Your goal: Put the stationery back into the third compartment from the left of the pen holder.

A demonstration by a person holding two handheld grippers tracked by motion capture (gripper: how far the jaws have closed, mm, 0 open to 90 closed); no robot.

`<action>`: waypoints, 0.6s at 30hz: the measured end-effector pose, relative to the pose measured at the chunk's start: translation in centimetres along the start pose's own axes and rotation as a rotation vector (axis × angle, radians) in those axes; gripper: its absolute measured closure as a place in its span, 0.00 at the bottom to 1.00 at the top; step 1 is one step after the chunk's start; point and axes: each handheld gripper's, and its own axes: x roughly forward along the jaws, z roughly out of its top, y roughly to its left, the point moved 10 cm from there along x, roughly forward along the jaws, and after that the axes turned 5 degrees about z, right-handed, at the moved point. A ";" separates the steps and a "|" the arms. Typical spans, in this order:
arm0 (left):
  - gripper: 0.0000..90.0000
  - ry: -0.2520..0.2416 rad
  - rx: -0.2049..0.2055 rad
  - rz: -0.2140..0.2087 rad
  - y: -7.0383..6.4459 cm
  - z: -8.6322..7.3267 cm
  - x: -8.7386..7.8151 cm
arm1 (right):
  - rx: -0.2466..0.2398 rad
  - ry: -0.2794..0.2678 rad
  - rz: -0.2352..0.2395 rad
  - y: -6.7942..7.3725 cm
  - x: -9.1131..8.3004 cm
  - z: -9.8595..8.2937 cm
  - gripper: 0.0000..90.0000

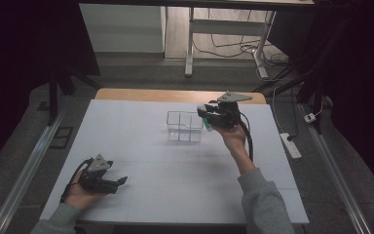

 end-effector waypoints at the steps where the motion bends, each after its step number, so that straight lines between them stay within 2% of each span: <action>1: 0.18 0.001 0.001 0.000 0.0 0.0 0.0 | 0.002 -0.008 0.003 0.0 0.2 0.3 0.72; 6: 0.18 0.002 0.000 0.000 0.0 0.0 0.0 | 0.002 -0.034 0.011 0.1 1.3 1.1 0.72; 11: 0.18 0.005 -0.001 0.001 0.1 -0.1 0.0 | 0.007 -0.030 0.009 -0.3 2.4 1.2 0.72; 18: 0.18 0.006 -0.001 0.003 0.1 -0.2 0.0 | 0.017 -0.044 0.014 -0.8 3.2 1.3 0.72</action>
